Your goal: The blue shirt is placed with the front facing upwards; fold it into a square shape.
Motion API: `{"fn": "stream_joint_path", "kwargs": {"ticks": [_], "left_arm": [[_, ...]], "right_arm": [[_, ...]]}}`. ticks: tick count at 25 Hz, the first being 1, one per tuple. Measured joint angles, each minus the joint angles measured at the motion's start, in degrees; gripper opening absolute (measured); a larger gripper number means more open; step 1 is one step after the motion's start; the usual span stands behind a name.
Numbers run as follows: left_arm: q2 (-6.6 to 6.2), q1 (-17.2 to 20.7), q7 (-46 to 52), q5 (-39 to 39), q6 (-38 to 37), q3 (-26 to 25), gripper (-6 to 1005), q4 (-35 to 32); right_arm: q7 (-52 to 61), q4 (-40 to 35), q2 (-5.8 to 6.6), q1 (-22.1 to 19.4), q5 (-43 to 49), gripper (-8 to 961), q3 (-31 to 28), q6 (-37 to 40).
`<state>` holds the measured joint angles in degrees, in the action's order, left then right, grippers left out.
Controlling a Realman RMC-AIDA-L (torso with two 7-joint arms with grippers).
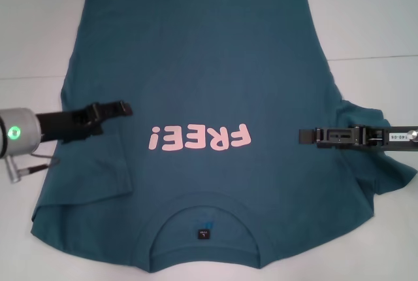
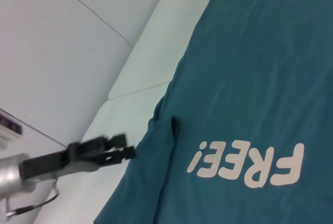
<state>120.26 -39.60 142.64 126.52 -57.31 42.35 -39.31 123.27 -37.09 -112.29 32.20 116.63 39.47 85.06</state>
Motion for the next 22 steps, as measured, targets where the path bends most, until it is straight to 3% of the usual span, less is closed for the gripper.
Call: {"fn": "stream_joint_path", "kwargs": {"ticks": [5, 9, 15, 22], "left_arm": [[-0.04, 4.0, -13.1, -0.1, -12.4, -0.2, 933, -6.1], [1.7, 7.9, -23.1, -0.1, -19.2, -0.3, 933, -10.8], [3.39, 10.8, -26.3, -3.5, -22.9, -0.2, 933, -11.8], [3.57, 12.7, -25.7, -11.0, -26.1, -0.4, 933, -11.4]], "right_arm": [[-1.5, -0.1, 0.81, -0.5, 0.0, 937, 0.0, 0.0], [-2.4, -0.3, 1.47, -1.3, 0.0, 936, 0.2, 0.0], [-4.3, -0.9, 3.46, -2.1, 0.9, 935, 0.4, 0.7], [2.4, -3.9, 6.34, -1.6, 3.0, 934, -1.1, -1.0]]}}
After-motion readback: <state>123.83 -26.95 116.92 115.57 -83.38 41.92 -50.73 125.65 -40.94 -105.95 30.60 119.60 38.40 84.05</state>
